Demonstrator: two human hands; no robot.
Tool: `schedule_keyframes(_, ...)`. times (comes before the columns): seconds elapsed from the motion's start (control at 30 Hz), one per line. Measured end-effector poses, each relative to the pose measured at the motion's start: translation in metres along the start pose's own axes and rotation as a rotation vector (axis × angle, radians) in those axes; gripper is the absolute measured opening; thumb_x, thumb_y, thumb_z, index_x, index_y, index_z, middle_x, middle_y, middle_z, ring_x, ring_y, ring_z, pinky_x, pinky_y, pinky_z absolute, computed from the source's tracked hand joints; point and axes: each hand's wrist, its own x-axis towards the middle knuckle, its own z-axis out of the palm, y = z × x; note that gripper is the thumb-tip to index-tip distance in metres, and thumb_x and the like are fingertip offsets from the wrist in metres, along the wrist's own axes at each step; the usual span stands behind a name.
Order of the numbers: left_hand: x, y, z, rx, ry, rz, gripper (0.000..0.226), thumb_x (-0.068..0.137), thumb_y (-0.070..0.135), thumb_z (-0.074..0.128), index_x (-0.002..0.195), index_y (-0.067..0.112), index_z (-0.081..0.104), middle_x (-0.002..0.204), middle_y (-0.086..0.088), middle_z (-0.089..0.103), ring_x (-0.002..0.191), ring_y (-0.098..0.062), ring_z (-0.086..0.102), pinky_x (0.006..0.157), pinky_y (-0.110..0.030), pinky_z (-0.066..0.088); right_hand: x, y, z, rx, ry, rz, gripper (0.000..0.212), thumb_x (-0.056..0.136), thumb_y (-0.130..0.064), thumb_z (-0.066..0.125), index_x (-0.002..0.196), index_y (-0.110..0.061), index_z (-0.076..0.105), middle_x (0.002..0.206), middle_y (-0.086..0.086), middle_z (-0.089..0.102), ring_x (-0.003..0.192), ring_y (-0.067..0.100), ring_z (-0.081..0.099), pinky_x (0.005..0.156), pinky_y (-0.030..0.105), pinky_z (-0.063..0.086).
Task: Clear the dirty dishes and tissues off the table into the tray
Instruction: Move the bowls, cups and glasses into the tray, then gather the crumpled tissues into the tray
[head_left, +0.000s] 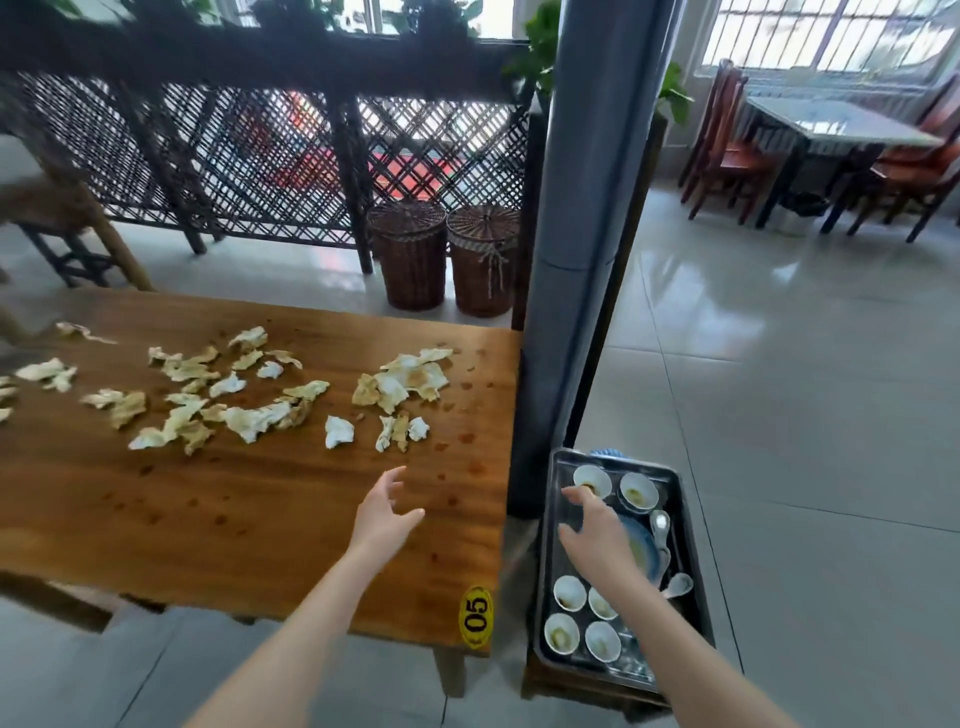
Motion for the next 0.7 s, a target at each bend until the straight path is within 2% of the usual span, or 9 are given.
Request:
schedule_keyframes(0.1, 0.003, -0.023, -0.047, -0.003, 0.001, -0.007, 0.068, 0.084, 0.010, 0.073, 0.143, 0.022, 0.041, 0.138, -0.007, 0.051, 0.124, -0.025, 0.049, 0.097, -0.036, 0.047, -0.007, -0.039, 0.033, 0.057, -0.002, 0.013, 0.046, 0.088, -0.007, 0.058, 0.131, -0.019, 0.049, 0.129, 0.002, 0.056, 0.116, 0.018, 0.053, 0.089, 0.028, 0.045)
schedule_keyframes(0.17, 0.005, -0.035, -0.080, 0.000, 0.016, -0.008, 0.067, 0.084, 0.009, 0.073, 0.142, 0.021, 0.042, 0.137, -0.008, 0.051, 0.123, -0.025, 0.051, 0.096, -0.035, 0.048, -0.010, -0.066, 0.056, 0.085, -0.004, 0.021, 0.045, 0.089, -0.008, 0.059, 0.132, -0.020, 0.049, 0.127, 0.003, 0.057, 0.096, 0.011, 0.059, 0.077, 0.023, 0.046)
schedule_keyframes(0.23, 0.009, -0.048, -0.112, -0.007, 0.046, -0.016, 0.068, 0.083, 0.008, 0.073, 0.142, 0.018, 0.043, 0.136, -0.010, 0.052, 0.121, -0.026, 0.052, 0.094, -0.035, 0.049, -0.009, -0.090, 0.076, 0.084, 0.013, 0.008, 0.044, 0.089, -0.010, 0.060, 0.131, -0.021, 0.048, 0.123, 0.002, 0.057, 0.071, 0.002, 0.056, 0.062, 0.017, 0.046)
schedule_keyframes(0.27, 0.011, -0.054, -0.127, -0.010, 0.061, -0.024, 0.068, 0.082, 0.008, 0.073, 0.142, 0.017, 0.043, 0.135, -0.010, 0.053, 0.121, -0.026, 0.052, 0.094, -0.036, 0.049, -0.008, -0.101, 0.085, 0.069, 0.020, -0.001, 0.045, 0.089, -0.012, 0.062, 0.131, -0.022, 0.048, 0.125, 0.001, 0.056, 0.071, 0.001, 0.054, 0.060, 0.014, 0.045)
schedule_keyframes(0.37, 0.018, -0.073, -0.164, -0.004, 0.087, -0.045, 0.066, 0.082, 0.006, 0.074, 0.140, 0.014, 0.045, 0.134, -0.012, 0.054, 0.121, -0.027, 0.053, 0.096, -0.037, 0.049, -0.007, -0.127, 0.108, 0.019, 0.024, -0.012, 0.051, 0.088, -0.017, 0.065, 0.135, -0.022, 0.045, 0.134, 0.001, 0.049, 0.100, 0.009, 0.051, 0.077, 0.018, 0.043)
schedule_keyframes(0.5, 0.026, -0.100, -0.192, -0.016, 0.091, -0.066, 0.064, 0.082, 0.006, 0.074, 0.138, 0.014, 0.046, 0.134, -0.012, 0.054, 0.121, -0.028, 0.053, 0.095, -0.036, 0.049, -0.005, -0.147, 0.135, 0.016, -0.018, 0.006, 0.054, 0.088, -0.017, 0.066, 0.136, -0.023, 0.042, 0.141, 0.001, 0.043, 0.122, 0.018, 0.045, 0.092, 0.027, 0.045)
schedule_keyframes(0.7, 0.039, -0.117, -0.203, -0.052, 0.062, -0.091, 0.063, 0.082, 0.008, 0.074, 0.138, 0.020, 0.047, 0.133, -0.010, 0.055, 0.118, -0.025, 0.055, 0.083, -0.031, 0.052, 0.005, -0.157, 0.154, 0.002, -0.019, 0.000, 0.053, 0.087, -0.016, 0.065, 0.135, -0.021, 0.045, 0.137, 0.002, 0.047, 0.124, 0.020, 0.045, 0.093, 0.026, 0.041)
